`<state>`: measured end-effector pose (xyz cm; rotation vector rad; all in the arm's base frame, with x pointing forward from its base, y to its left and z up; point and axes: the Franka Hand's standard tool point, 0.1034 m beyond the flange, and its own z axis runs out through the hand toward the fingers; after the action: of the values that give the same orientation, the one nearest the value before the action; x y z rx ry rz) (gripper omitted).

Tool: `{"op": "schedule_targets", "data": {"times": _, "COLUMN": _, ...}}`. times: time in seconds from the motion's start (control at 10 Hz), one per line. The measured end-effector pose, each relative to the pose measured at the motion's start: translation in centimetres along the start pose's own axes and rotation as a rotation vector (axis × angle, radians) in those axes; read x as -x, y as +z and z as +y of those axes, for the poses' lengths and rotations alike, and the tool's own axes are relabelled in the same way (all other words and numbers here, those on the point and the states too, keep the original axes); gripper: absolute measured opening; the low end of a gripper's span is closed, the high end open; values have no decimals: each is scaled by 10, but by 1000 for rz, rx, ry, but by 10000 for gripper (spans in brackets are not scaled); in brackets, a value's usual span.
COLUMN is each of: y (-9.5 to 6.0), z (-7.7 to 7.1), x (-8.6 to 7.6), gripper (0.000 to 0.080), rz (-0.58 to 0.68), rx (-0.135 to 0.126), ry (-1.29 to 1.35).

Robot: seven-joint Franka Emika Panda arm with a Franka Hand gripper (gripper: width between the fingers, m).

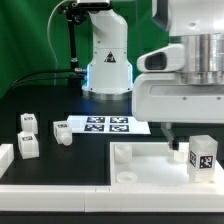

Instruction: Assemble one leg

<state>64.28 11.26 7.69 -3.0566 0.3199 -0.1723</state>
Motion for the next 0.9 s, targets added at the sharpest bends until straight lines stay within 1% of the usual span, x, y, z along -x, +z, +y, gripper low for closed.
{"op": "schedule_targets", "data": {"times": 0.1, "y": 0, "z": -6, "x": -1, "gripper": 649, "rz": 19, "rx": -6, "ry": -128}}
{"op": "schedule_targets", "data": {"times": 0.2, "y": 0, "z": -7, "x": -1, "gripper": 649, "rz": 20, "rx": -10, "ry": -102}}
{"op": "schedule_targets", "data": {"times": 0.3, "y": 0, "z": -6, "x": -1, "gripper": 519, "rz": 20, "rx": -10, "ry": -101}}
{"op": "schedule_targets", "data": {"times": 0.4, "y": 0, "z": -7, "x": -1, "gripper": 519, "rz": 19, "rx": -12, "ry": -46}}
{"op": "schedule_targets", "data": {"times": 0.5, "y": -1, "z": -4, "x": -3, "gripper": 379, "rz": 23, "rx": -10, "ry": 48}}
{"op": "schedule_targets", "data": {"times": 0.6, "y": 0, "z": 0, "x": -4, "gripper": 294, "rz": 21, "rx": -5, "ry": 125}}
{"op": "schedule_targets", "data": {"times": 0.7, "y": 0, "z": 2, "x": -4, "gripper": 294, "rz": 18, "rx": -3, "ry": 238}}
{"op": "schedule_targets", "data": {"times": 0.9, "y": 0, "z": 5, "x": -2, "gripper": 293, "rz": -1, "rx": 8, "ry": 509}}
